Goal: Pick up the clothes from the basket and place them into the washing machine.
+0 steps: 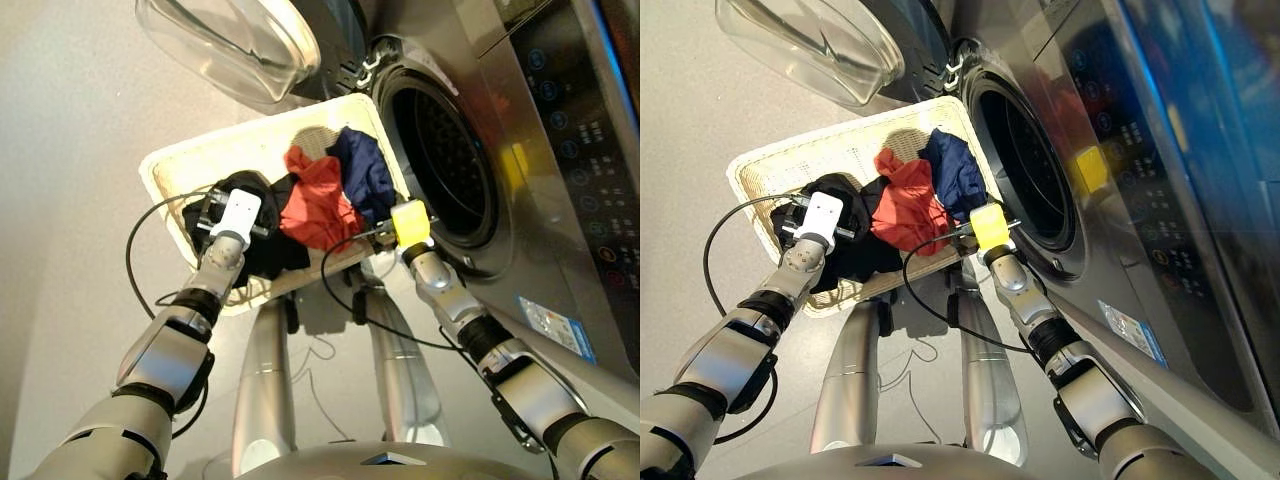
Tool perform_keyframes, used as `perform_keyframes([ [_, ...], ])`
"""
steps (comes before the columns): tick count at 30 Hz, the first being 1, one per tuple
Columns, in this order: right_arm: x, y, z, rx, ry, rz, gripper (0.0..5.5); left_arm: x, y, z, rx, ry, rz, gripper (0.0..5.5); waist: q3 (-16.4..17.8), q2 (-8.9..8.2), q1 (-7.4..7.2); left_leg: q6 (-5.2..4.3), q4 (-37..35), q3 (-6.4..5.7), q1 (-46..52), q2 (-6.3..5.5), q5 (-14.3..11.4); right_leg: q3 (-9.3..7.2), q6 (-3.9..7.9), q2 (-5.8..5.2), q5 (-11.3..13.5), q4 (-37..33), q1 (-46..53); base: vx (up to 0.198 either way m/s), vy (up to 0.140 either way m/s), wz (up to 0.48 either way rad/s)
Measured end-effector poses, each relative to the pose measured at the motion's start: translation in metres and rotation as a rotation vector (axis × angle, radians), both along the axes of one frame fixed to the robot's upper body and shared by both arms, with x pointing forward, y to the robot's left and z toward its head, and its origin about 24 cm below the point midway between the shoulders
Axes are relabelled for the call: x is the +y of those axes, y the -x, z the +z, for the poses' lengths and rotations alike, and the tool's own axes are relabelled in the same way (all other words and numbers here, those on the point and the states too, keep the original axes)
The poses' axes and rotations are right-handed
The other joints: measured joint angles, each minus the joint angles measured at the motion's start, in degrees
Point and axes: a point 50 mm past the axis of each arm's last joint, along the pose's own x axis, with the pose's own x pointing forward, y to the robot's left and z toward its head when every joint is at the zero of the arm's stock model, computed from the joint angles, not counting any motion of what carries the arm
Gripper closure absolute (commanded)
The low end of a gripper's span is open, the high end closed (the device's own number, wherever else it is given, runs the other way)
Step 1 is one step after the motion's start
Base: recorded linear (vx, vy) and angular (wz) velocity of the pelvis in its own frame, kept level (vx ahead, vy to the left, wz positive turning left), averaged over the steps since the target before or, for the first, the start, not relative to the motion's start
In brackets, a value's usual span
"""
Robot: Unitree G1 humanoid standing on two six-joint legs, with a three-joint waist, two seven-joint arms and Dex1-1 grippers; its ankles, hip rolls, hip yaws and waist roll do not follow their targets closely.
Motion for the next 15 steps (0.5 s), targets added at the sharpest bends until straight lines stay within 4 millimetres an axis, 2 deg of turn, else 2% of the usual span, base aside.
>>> perform_keyframes([
  [8,-0.003,0.005,-0.009,0.030,0.001,0.004,0.00,0.004,0.004,-0.005,0.004,0.061,0.030,5.50,-1.28,-0.09,-0.55,-0.13,0.39,0.33,0.29,0.03,-0.23,0.38,0.17,0.01,-0.15,0.68,-0.10,0.000,0.000,0.000],
  [11,-0.004,0.009,-0.015,0.050,0.006,0.007,0.00,0.006,0.011,-0.015,0.018,0.127,0.049,5.50,-1.74,-0.30,-0.38,-0.10,-0.68,1.13,2.12,-0.03,-0.23,1.27,0.18,-0.03,-0.13,0.33,0.97,0.000,0.000,0.000],
  [15,-0.006,0.019,-0.030,0.083,0.058,0.022,0.00,-0.003,0.029,-0.035,0.038,0.294,0.041,5.50,-2.21,-0.13,0.46,-0.26,-4.93,1.33,8.34,-0.32,0.32,1.35,0.26,-0.13,-0.23,-1.87,6.43,0.012,-0.028,0.008],
])
